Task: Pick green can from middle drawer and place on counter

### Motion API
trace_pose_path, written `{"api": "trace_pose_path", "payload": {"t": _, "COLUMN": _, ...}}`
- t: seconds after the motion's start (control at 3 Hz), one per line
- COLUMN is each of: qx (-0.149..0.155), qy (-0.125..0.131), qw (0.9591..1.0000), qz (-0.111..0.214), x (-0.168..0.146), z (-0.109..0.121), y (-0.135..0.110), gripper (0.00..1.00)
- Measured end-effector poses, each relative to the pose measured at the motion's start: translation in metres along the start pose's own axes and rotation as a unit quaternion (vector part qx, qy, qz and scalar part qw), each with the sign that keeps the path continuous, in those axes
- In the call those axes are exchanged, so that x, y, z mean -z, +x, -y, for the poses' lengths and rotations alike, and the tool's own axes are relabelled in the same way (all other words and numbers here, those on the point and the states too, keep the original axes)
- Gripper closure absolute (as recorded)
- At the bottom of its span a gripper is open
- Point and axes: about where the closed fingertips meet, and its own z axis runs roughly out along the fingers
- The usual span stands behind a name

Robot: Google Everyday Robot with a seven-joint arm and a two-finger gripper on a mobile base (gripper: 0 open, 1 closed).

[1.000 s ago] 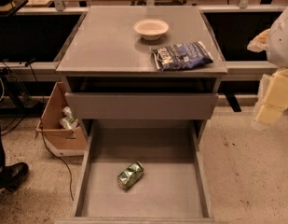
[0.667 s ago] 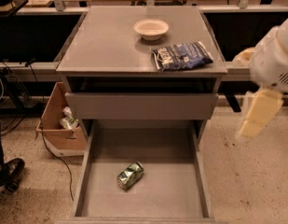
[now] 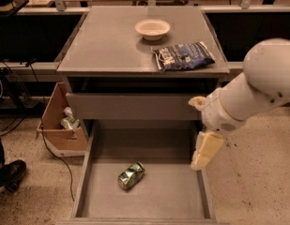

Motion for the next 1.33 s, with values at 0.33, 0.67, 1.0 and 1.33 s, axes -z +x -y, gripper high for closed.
{"api": "trace_pose_path", "payload": {"t": 0.33, "qx": 0.007, "qy": -0.033, "qw": 0.9991, "qz": 0.027, "x": -0.061, "z": -0.009, "y": -0.001, "gripper": 0.00}}
{"api": "trace_pose_path", "payload": {"t": 0.67, "qx": 0.007, "qy": -0.034, "qw": 0.9990, "qz": 0.026, "x": -0.066, "z": -0.011, "y": 0.001, "gripper": 0.00}}
{"api": "trace_pose_path", "payload": {"t": 1.0, "qx": 0.010, "qy": -0.039, "qw": 0.9989, "qz": 0.023, "x": -0.097, "z": -0.021, "y": 0.011, "gripper": 0.00}}
{"api": "trace_pose_path", "payload": {"t": 1.33, "qx": 0.032, "qy": -0.044, "qw": 0.9982, "qz": 0.024, "x": -0.147, "z": -0.030, "y": 0.025, "gripper": 0.00}}
